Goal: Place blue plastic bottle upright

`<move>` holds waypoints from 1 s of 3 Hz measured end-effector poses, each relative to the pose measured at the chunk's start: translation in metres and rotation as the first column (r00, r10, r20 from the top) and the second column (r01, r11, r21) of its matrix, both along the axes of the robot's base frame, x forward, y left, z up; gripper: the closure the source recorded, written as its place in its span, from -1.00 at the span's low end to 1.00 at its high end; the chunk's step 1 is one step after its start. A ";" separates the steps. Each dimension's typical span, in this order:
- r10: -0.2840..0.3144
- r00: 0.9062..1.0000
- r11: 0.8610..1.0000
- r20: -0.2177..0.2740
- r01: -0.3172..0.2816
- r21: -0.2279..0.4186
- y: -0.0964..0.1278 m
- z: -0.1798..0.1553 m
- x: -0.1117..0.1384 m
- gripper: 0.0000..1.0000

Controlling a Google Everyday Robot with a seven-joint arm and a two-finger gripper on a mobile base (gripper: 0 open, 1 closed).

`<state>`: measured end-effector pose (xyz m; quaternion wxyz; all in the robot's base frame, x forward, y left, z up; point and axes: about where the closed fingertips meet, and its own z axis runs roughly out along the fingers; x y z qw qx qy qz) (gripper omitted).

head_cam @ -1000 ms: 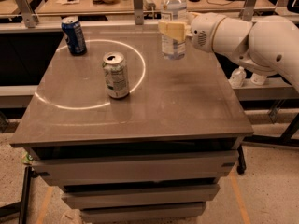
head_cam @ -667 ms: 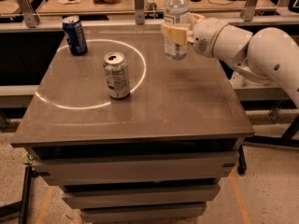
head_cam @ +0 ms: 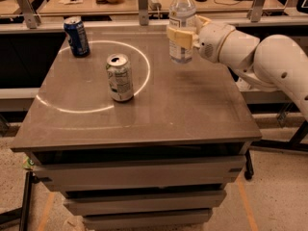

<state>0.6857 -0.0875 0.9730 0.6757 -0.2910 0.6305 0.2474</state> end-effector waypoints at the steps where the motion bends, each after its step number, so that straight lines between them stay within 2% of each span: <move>1: -0.004 0.999 1.000 0.050 0.004 0.006 -0.004 -0.015 -0.005 1.00; 2: -0.003 0.998 1.000 0.063 0.004 -0.008 -0.007 -0.029 -0.010 1.00; 3: -0.001 0.999 1.000 0.054 0.002 -0.022 -0.011 -0.041 -0.014 1.00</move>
Offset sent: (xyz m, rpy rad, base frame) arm -0.0158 -0.0179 -0.0479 -0.0248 -0.0772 -0.0138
